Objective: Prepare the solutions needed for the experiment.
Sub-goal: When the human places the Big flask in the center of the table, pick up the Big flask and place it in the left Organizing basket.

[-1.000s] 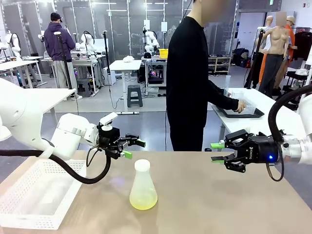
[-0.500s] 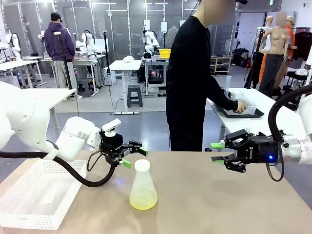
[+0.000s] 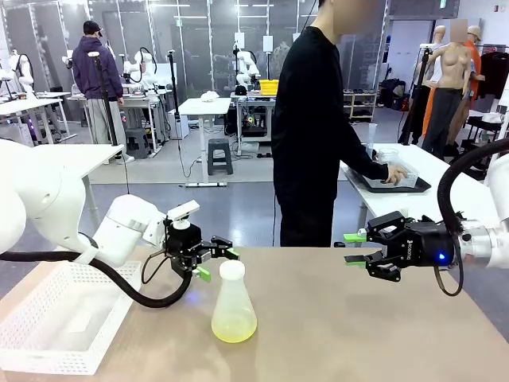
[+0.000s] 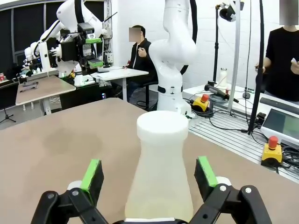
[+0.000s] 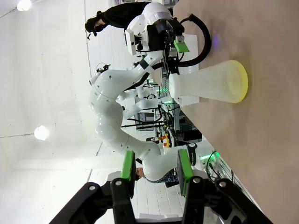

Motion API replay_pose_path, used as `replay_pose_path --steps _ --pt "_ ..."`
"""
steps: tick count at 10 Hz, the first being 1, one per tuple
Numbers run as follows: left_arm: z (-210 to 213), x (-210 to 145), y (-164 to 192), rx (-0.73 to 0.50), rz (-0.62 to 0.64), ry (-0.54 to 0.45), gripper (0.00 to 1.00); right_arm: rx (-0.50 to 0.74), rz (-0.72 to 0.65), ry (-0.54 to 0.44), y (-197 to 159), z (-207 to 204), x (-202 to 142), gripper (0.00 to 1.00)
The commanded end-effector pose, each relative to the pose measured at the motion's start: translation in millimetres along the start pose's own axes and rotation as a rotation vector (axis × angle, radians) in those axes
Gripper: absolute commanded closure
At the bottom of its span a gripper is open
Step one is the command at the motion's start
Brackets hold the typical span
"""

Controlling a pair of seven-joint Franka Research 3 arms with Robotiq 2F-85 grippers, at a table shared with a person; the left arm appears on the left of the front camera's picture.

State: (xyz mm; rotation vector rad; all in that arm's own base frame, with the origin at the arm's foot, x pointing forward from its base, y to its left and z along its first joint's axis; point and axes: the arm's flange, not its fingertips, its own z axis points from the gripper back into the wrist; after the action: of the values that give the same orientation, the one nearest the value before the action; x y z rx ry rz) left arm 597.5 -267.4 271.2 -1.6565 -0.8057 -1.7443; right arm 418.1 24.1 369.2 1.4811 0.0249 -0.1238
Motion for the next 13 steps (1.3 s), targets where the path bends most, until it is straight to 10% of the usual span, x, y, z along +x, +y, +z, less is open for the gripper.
replay_pose_path --steps 1,13 --pt "-9 -1 11 -0.040 0.014 -0.028 0.00 -0.013 0.007 -0.004 0 0 -1 0.53" --pt "-67 4 -5 -0.168 0.019 0.000 0.00 -0.013 0.007 -0.004 0 0 -1 0.53"
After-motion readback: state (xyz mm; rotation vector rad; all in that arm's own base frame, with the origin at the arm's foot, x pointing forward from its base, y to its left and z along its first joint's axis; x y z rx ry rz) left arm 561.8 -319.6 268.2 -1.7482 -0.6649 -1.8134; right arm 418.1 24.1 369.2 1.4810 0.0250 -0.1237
